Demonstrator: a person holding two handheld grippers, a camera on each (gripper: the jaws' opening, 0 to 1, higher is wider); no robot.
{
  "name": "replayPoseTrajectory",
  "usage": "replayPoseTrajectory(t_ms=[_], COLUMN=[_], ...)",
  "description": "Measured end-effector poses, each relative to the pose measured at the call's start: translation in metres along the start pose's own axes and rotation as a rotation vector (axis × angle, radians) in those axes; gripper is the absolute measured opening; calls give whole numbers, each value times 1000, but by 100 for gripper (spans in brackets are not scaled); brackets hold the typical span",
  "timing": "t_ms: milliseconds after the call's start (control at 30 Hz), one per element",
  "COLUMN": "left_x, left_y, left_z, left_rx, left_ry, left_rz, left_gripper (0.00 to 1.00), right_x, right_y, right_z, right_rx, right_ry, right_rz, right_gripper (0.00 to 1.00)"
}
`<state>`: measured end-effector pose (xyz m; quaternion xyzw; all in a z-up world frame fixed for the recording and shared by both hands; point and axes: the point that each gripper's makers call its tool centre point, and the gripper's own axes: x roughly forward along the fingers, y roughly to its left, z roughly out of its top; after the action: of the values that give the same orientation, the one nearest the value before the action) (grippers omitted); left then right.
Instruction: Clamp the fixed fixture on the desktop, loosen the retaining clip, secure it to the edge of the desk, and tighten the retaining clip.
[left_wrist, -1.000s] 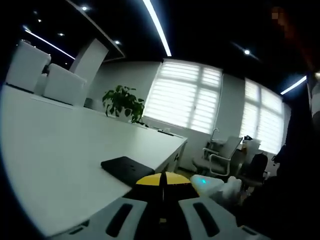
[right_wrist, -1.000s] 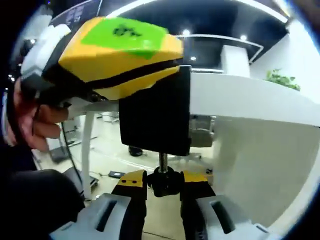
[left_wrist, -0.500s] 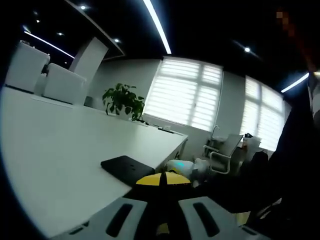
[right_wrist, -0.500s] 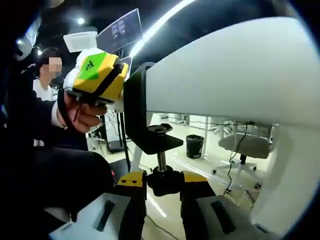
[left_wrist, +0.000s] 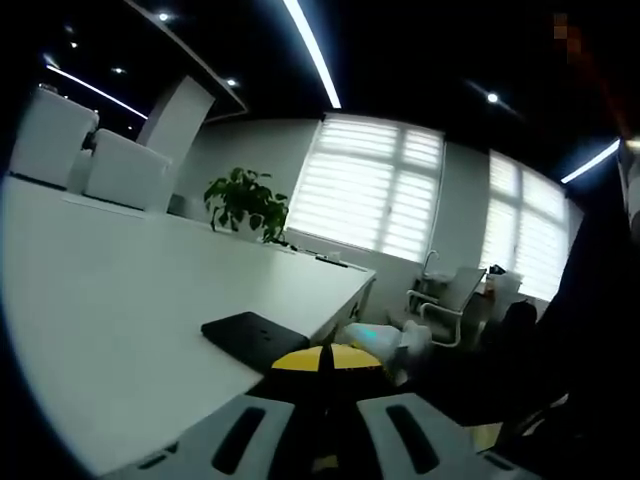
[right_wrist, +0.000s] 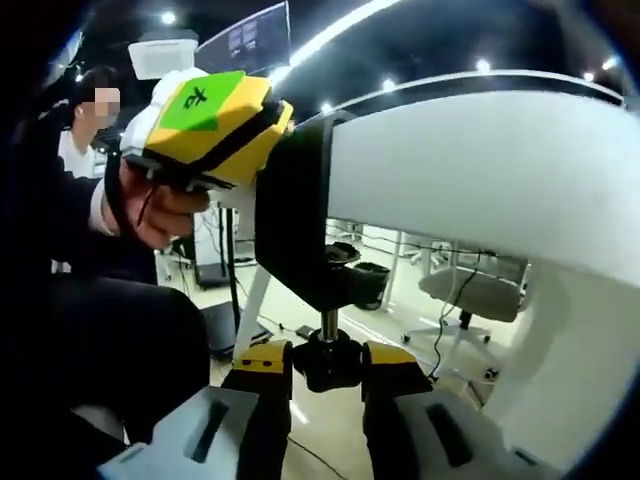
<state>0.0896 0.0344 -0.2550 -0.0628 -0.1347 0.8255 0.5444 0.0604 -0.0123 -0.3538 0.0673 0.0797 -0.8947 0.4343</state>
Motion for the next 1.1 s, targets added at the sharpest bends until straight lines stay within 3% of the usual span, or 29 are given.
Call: replayPoseTrajectory(t_ms=[100, 167, 300, 367, 467, 667, 800, 933, 1100], left_x=[0, 0, 0, 0, 0, 0, 0, 0, 0], left_y=[0, 0, 0, 0, 0, 0, 1, 2, 2], left_z=[0, 0, 0, 0, 1, 1, 1, 2, 2], left_rx=[1, 3, 2, 0, 5, 8, 8, 7, 6], left_ry=[-1, -1, -1, -1, -4, -5, -5, -9, -12], left_rz=[0, 0, 0, 0, 1, 0, 0, 2, 2], left_gripper=[1, 1, 1, 1, 1, 1, 1, 1, 1], right_x=[-3, -7, -17, -22, -27, -21, -18, -11, -1], right_y=[-7, -23, -30, -28, -21, -20, -21, -32, -39], right_z=[4, 0, 0, -4, -5, -10, -7, -9, -19], right_rx=[55, 37, 56, 104, 56, 138, 215, 202, 208], right_ry=[-11, 7, 4, 14, 13, 8, -26, 2, 35], right_rz=[-100, -194, -332, -392, -481, -636, -693, -745, -763], right_gripper=[32, 31, 34, 32, 33, 35, 38, 40, 32])
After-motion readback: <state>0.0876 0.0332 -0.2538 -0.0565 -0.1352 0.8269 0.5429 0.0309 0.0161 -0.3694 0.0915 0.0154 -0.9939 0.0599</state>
